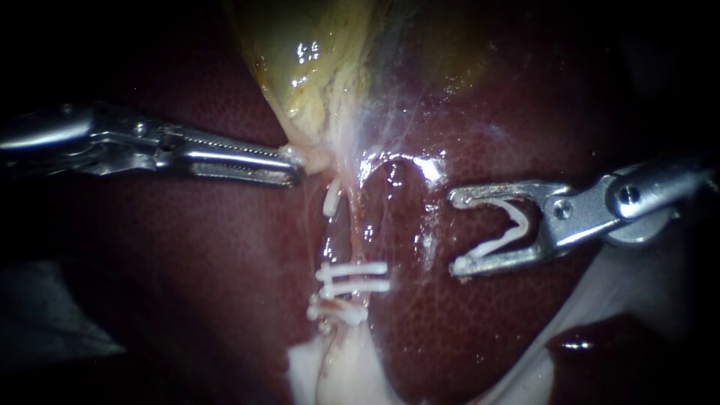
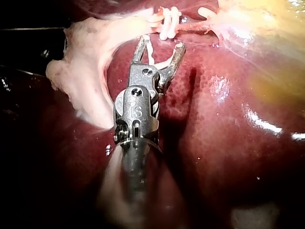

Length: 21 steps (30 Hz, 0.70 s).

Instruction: Clipping third clip right tube

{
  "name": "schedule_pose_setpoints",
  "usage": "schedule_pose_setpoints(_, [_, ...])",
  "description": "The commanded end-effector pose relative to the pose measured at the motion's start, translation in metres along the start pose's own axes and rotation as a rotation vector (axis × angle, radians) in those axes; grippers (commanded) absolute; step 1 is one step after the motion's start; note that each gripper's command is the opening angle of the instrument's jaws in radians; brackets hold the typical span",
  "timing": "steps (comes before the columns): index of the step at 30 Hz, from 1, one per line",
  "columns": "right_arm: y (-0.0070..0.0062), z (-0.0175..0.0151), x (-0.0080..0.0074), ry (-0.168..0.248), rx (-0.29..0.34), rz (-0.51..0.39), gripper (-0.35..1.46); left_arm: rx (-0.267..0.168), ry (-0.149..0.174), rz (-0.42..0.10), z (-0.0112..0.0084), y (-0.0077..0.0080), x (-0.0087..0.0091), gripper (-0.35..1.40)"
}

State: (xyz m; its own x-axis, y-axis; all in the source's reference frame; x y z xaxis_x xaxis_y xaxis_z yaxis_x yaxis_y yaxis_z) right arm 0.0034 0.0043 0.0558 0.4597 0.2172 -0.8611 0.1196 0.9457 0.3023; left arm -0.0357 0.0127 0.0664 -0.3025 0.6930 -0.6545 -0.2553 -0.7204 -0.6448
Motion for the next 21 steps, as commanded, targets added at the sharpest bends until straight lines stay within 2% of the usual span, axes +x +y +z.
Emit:
schedule_pose_setpoints(1, [0.0, 0.0, 0.0, 0.0, 0.0, 0.0, 0.5, -0.001, 0.0, -0.001, -0.0003, 0.0, 0.0001, -0.35])
schedule_pose_setpoints(4, [0.0, 0.0, 0.0, 0.0, 0.0, 0.0, 0.5, -0.015, -0.002, -0.005, -0.0017, 0.0, 0.0009, -0.35])
schedule_pose_setpoints(6, [0.0, 0.0001, 0.0, 0.0, 0.0, 0.0, 0.5, -0.008, -0.004, -0.01, -0.0034, 0.0, 0.0017, -0.35])
schedule_pose_setpoints(12, [0.0001, 0.0004, 0.0002, 0.004, 0.009, 0.002, 0.5, 0.008, 0.025, -0.023, -0.0072, 0.0001, 0.0035, -0.35])
schedule_pose_setpoints(15, [0.0005, 0.0013, 0.0005, 0.015, 0.038, 0.004, 0.5, 0.01, 0.028, -0.02, -0.0076, 0.0003, 0.0038, -0.35])
schedule_pose_setpoints(21, [0.0011, 0.0051, 0.0006, 0.025, 0.053, 0.14, 0.5, 0.013, 0.028, -0.02, -0.0074, 0.0006, 0.004, -0.35])
